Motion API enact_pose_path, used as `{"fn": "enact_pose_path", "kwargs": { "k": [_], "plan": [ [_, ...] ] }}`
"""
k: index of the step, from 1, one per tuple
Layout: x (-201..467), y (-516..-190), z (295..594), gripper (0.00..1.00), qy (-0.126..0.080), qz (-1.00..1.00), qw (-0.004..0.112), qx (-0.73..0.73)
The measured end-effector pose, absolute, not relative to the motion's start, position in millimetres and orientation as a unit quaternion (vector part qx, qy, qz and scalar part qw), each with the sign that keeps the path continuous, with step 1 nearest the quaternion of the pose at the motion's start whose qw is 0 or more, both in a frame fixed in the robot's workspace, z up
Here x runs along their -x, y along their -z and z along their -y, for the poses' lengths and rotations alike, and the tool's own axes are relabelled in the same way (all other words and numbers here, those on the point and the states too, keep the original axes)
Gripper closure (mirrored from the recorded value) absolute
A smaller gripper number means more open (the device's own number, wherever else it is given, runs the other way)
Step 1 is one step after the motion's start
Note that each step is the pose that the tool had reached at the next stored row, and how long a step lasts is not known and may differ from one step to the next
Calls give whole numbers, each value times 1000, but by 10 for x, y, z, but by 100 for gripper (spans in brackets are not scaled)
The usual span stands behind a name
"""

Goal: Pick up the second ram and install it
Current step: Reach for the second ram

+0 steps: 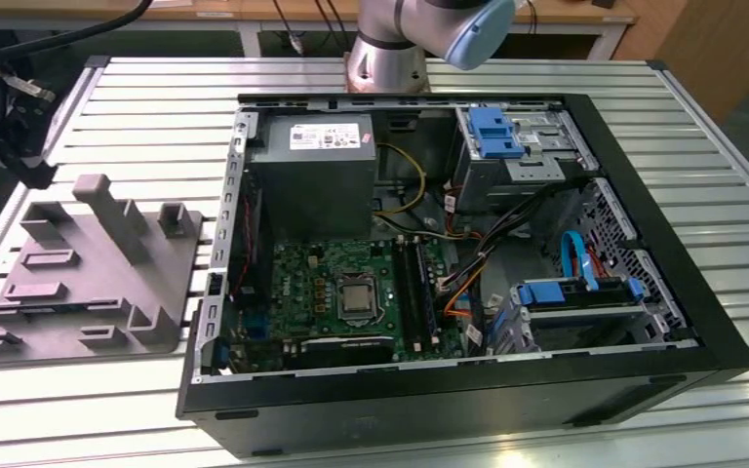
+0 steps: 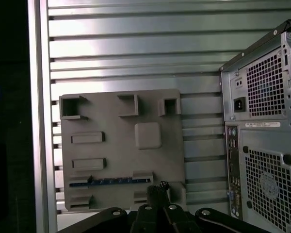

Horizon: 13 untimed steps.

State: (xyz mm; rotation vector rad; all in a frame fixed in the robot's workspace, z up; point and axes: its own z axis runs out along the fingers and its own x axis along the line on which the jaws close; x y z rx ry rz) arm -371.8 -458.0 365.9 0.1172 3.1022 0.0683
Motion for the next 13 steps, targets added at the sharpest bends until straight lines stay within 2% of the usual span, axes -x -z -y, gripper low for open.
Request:
{"fn": "enact_pose_path", "kwargs": {
  "k": [13],
  "plan": [
    [3855,-3549,4704,90,-22,-999,18,-38]
  ]
}}
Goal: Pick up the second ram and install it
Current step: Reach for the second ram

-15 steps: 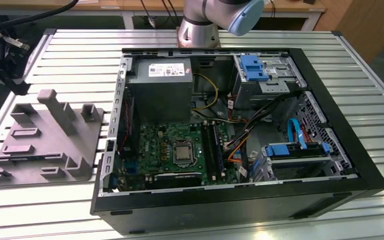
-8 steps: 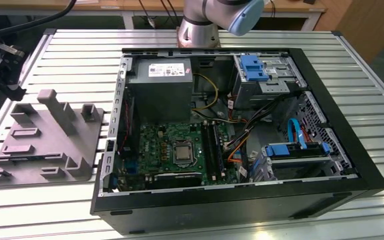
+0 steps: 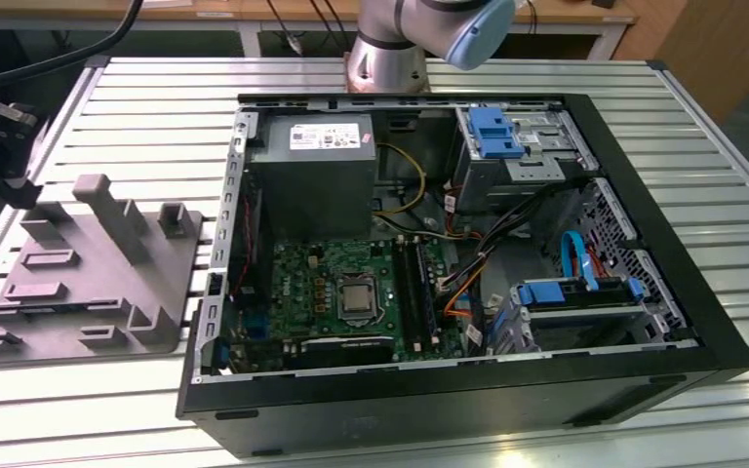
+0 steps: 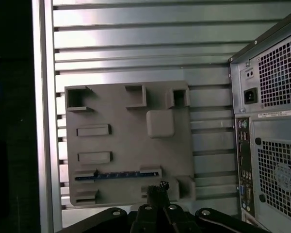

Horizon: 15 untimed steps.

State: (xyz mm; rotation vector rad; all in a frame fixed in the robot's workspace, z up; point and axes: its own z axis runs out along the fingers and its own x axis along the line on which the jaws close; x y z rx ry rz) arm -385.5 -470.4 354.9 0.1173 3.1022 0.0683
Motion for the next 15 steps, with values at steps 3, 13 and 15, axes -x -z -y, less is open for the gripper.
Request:
{"fn": "enact_pose_path", "kwargs": {
  "k": [3,13,15],
  "plan": [
    [3886,-3519,4730,90,-22,-999,18,-38],
    [3980,-3419,4820,90,-22,-999,18,-38],
    [3990,-3400,4841,90,-22,-999,18,-38]
  ]
}}
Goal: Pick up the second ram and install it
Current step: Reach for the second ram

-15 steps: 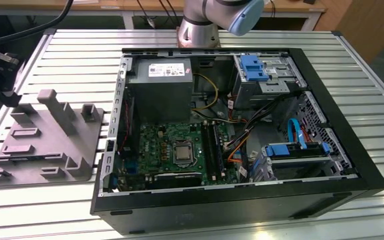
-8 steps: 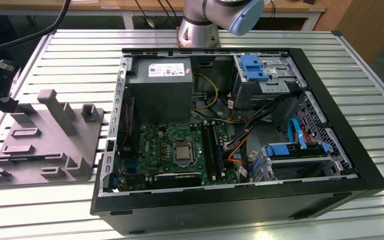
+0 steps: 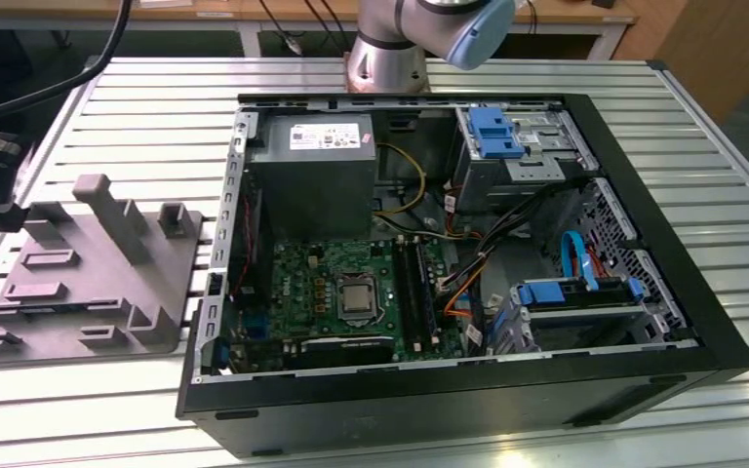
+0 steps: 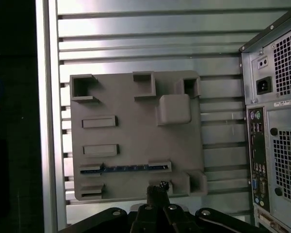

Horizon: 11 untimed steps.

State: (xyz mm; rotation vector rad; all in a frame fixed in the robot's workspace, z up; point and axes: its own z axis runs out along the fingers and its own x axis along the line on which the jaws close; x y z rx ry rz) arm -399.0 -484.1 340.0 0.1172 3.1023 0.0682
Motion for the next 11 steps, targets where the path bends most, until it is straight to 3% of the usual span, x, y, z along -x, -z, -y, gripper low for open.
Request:
{"fn": "enact_pose_path", "kwargs": {
  "k": [11],
  "plan": [
    [4017,-3259,4935,90,-22,-999,18,-38]
  ]
}}
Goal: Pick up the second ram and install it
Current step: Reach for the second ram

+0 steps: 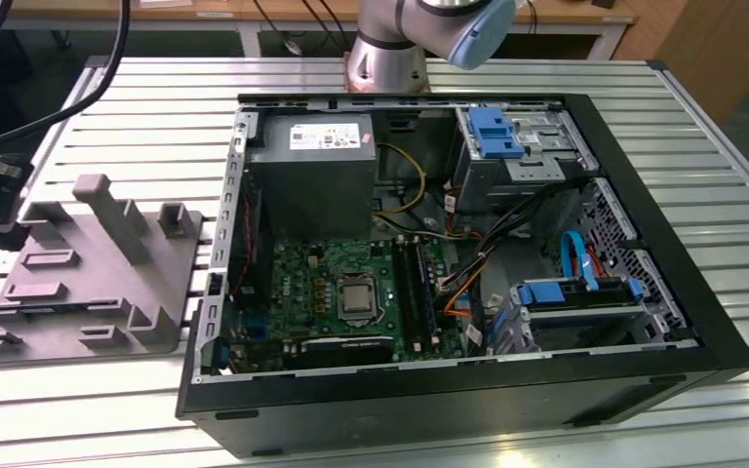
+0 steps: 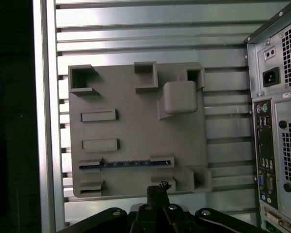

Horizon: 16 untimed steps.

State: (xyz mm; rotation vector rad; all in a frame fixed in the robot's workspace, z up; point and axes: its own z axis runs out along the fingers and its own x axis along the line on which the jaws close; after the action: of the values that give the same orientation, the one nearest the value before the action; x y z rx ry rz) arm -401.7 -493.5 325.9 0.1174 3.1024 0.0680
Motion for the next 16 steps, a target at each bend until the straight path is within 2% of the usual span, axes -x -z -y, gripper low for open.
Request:
{"fn": "enact_pose_path", "kwargs": {
  "k": [16],
  "plan": [
    [4167,-3138,4976,90,-22,-999,18,-38]
  ]
}}
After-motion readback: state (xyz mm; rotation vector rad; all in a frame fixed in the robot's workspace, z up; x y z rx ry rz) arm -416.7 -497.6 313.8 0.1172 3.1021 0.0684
